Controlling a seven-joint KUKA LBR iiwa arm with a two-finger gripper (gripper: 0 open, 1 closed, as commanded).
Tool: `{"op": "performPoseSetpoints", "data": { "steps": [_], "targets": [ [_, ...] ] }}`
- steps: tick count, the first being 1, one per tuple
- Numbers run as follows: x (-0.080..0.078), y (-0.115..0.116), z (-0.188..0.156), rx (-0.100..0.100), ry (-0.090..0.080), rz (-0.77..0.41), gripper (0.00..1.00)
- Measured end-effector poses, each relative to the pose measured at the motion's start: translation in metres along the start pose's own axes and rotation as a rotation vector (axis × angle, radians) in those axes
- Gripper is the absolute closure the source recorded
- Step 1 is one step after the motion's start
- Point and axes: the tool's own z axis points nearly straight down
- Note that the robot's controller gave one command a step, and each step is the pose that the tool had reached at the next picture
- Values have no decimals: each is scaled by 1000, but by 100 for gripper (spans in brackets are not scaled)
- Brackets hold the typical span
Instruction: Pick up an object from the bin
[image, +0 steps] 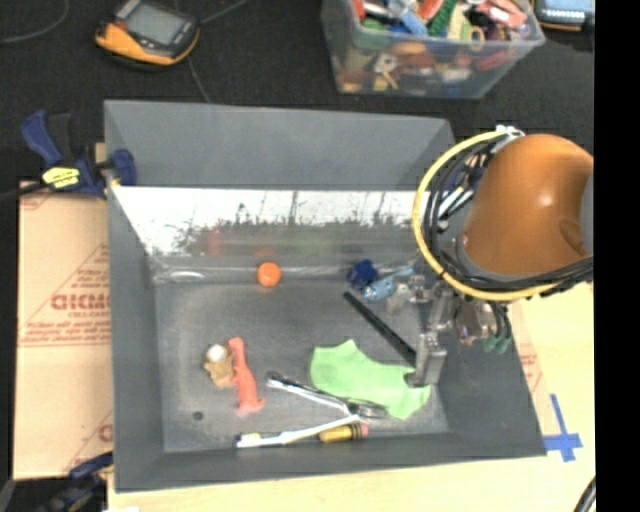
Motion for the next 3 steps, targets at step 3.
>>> {"op": "performPoseSetpoints", "data": {
  "steps": [3],
  "targets": [
    [2,-16,95,1,-23,85,0]
  ]
}}
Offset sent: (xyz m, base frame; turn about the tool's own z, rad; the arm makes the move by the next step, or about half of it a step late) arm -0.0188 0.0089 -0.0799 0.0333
